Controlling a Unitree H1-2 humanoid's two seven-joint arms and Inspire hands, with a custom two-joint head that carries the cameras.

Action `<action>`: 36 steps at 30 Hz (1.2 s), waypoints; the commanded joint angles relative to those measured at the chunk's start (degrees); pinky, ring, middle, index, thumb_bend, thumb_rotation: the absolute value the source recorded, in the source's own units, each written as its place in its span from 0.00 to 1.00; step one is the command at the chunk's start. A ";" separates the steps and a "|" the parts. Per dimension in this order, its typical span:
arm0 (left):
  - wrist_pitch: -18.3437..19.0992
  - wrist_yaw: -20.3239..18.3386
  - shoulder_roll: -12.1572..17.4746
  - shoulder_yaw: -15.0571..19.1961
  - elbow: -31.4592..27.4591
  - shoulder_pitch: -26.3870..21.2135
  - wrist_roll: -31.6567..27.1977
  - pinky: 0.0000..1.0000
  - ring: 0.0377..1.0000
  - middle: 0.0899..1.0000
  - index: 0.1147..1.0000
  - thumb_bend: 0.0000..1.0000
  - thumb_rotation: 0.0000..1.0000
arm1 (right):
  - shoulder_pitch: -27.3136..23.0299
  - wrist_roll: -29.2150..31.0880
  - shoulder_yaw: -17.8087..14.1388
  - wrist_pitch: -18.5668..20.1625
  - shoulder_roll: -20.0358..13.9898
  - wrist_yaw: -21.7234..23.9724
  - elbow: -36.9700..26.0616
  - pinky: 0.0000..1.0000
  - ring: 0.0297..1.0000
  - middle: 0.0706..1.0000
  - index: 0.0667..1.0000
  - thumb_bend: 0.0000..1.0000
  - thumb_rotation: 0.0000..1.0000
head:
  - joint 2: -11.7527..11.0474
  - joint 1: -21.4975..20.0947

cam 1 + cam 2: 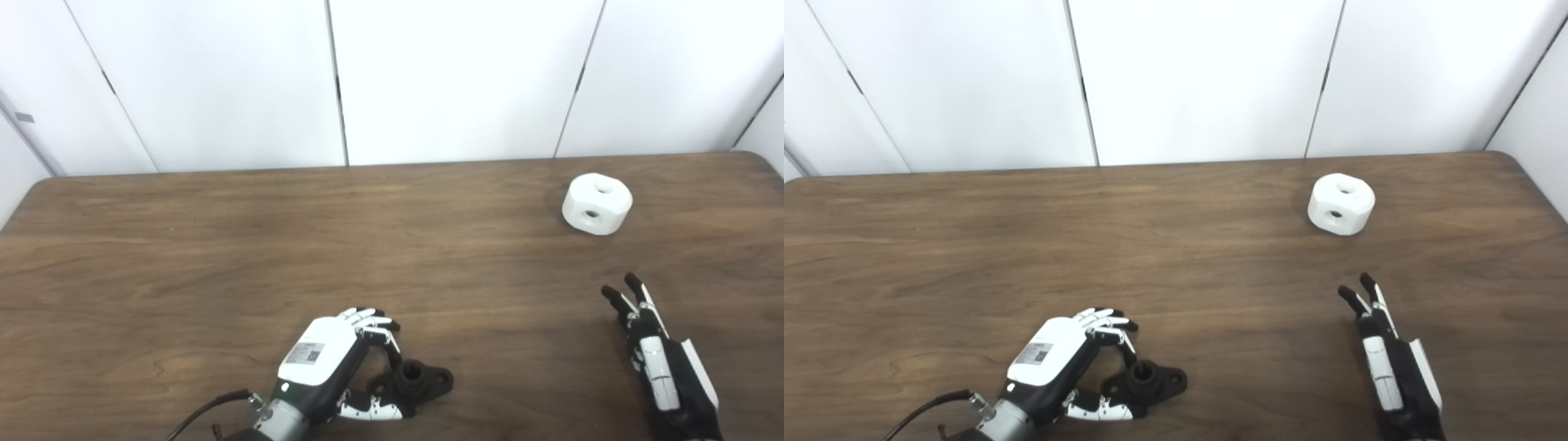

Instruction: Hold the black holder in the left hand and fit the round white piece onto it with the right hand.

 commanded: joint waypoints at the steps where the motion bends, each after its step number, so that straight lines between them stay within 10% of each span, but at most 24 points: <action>1: 0.97 -1.89 1.36 -0.30 3.93 0.92 2.57 0.89 0.88 0.79 0.42 0.52 0.06 | -0.25 0.03 0.49 0.16 0.05 0.50 -0.54 1.00 0.96 0.90 1.00 0.61 0.97 | -0.03 0.17; 23: 0.18 -2.54 1.83 1.37 5.14 0.38 2.44 0.87 0.88 0.79 0.42 0.52 0.06 | -3.15 -0.66 -1.84 2.09 1.00 -2.60 -2.44 1.00 0.99 0.96 1.00 0.63 0.65 | -0.94 -6.88; 36: -3.47 -0.48 2.95 2.56 6.95 -0.04 0.27 0.87 0.86 0.79 0.42 0.52 0.06 | -14.97 -17.07 -3.62 18.40 -6.83 -4.00 -6.46 0.98 0.97 0.97 0.98 0.65 0.51 | -0.64 -11.42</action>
